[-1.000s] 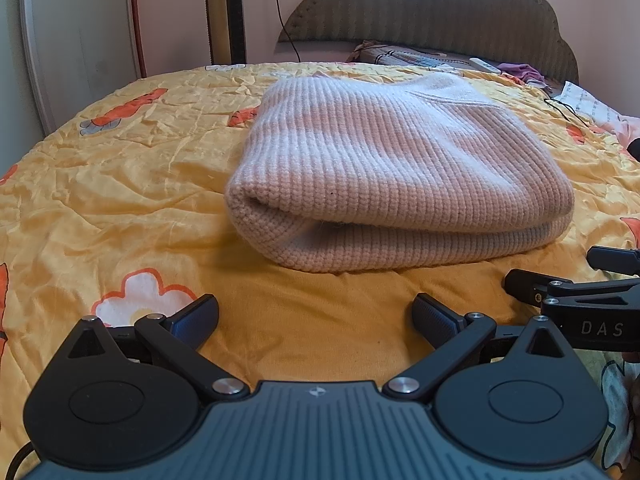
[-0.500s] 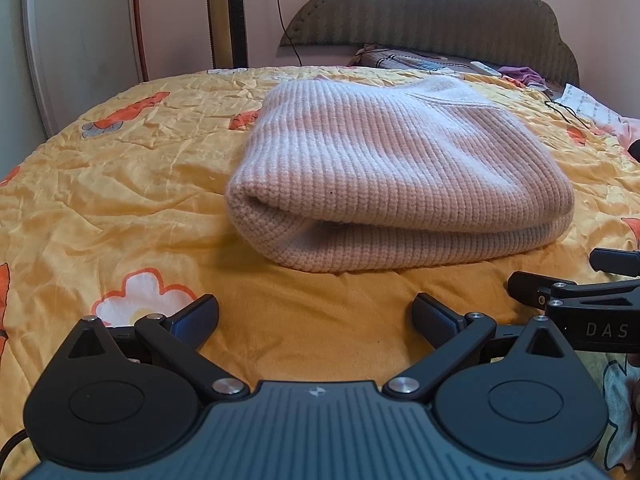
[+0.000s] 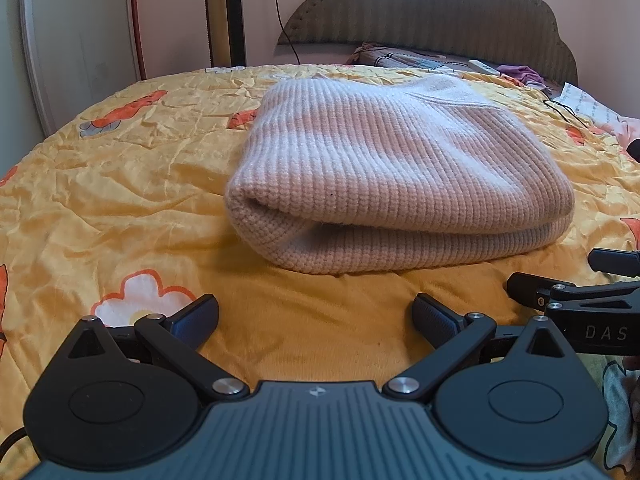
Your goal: Fold small clothes
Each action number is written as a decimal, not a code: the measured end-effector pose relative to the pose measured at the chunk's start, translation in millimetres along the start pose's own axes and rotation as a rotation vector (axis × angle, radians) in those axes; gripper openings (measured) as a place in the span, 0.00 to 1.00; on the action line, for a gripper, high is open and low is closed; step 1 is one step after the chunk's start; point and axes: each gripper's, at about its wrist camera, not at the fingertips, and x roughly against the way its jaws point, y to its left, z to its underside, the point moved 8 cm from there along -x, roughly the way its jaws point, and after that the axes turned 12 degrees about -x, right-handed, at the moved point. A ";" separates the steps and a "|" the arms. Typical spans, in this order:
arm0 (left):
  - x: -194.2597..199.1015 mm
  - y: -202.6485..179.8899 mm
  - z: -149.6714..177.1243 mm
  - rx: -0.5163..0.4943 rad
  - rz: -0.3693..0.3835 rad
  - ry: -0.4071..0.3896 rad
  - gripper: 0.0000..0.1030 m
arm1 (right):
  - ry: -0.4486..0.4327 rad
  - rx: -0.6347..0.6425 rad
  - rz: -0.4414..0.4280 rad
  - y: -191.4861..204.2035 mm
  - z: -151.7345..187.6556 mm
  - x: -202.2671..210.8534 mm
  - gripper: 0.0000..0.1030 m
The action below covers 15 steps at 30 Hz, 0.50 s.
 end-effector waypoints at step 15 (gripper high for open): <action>35.0 23.4 -8.6 0.090 0.049 -0.033 1.00 | -0.045 0.040 -0.038 25.3 -14.7 37.4 1.00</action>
